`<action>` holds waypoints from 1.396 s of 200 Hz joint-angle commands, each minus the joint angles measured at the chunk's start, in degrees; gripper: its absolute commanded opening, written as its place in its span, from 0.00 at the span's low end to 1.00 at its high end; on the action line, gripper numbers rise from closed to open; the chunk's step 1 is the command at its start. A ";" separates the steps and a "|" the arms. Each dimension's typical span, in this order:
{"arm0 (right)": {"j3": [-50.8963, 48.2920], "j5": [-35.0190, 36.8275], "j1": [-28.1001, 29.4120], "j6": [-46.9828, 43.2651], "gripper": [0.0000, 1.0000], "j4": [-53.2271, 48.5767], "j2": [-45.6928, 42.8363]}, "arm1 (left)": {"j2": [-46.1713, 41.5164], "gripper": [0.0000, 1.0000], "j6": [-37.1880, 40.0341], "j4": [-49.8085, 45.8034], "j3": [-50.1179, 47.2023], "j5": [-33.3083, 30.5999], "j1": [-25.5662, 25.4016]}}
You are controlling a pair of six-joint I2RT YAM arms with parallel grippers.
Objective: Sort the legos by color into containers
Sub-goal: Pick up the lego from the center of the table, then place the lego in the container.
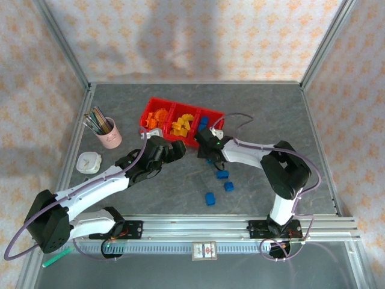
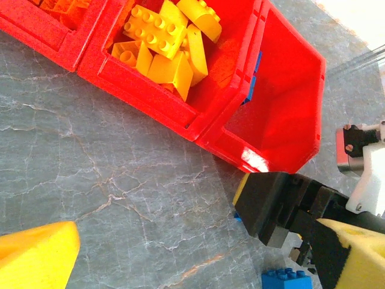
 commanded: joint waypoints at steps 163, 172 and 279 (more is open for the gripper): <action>4.00 1.22 0.77 -4.06 0.37 -8.06 -8.45 | -3.59 0.99 1.54 -3.52 3.44 -3.12 0.17; 5.19 1.03 0.64 -4.68 0.38 -8.45 -9.46 | -3.60 0.99 1.97 -4.20 4.14 -3.16 0.50; 31.23 1.76 -10.49 -16.35 0.38 -12.45 10.16 | 3.09 0.99 6.08 -1.23 10.18 1.17 6.20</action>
